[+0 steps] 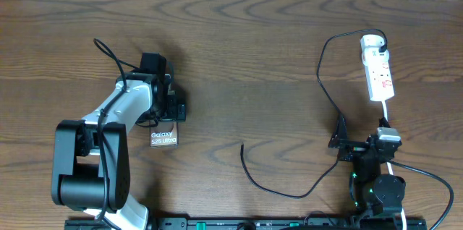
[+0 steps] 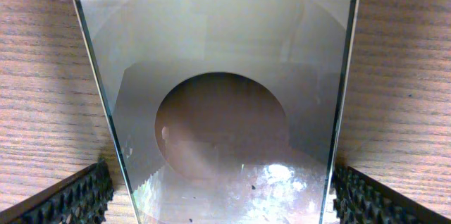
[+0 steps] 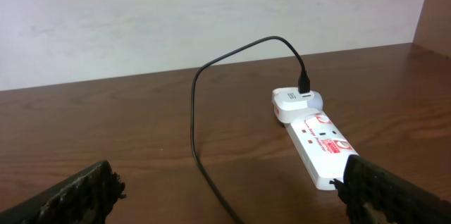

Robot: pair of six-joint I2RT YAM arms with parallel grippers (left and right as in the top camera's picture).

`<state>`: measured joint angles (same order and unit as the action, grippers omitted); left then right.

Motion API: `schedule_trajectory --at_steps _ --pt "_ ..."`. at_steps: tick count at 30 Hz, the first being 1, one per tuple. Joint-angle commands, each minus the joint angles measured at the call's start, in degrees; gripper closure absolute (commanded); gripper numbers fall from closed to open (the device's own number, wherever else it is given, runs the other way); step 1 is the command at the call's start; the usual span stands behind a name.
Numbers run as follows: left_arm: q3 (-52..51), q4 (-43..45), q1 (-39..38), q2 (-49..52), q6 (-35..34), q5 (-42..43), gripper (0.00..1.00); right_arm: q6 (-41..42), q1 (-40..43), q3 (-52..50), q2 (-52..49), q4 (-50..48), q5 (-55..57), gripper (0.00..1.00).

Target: Plug charger to phone and switch on socket

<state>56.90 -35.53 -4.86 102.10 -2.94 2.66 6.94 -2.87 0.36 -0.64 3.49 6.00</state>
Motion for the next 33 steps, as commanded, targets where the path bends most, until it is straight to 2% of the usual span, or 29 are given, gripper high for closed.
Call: schedule_trajectory --at_steps 1,14,22,27,33 --pt "-2.3 -0.2 0.6 1.6 0.3 -4.2 0.02 -0.6 -0.2 0.0 0.3 0.2 0.1 0.01" --pt "-2.3 -0.2 0.6 1.6 0.3 -4.2 0.00 -0.6 -0.2 0.0 0.3 0.2 0.1 0.01" --pt "-2.3 -0.2 0.6 1.6 0.3 -4.2 0.04 -0.6 -0.2 0.0 0.3 0.2 0.1 0.01" --pt "-2.3 -0.2 0.6 1.6 0.3 -4.2 0.11 -0.6 -0.2 0.0 0.3 0.2 0.1 0.01" --pt "-2.3 -0.2 0.6 1.6 0.3 -4.2 0.11 -0.6 -0.2 0.0 0.3 0.2 0.1 0.01"
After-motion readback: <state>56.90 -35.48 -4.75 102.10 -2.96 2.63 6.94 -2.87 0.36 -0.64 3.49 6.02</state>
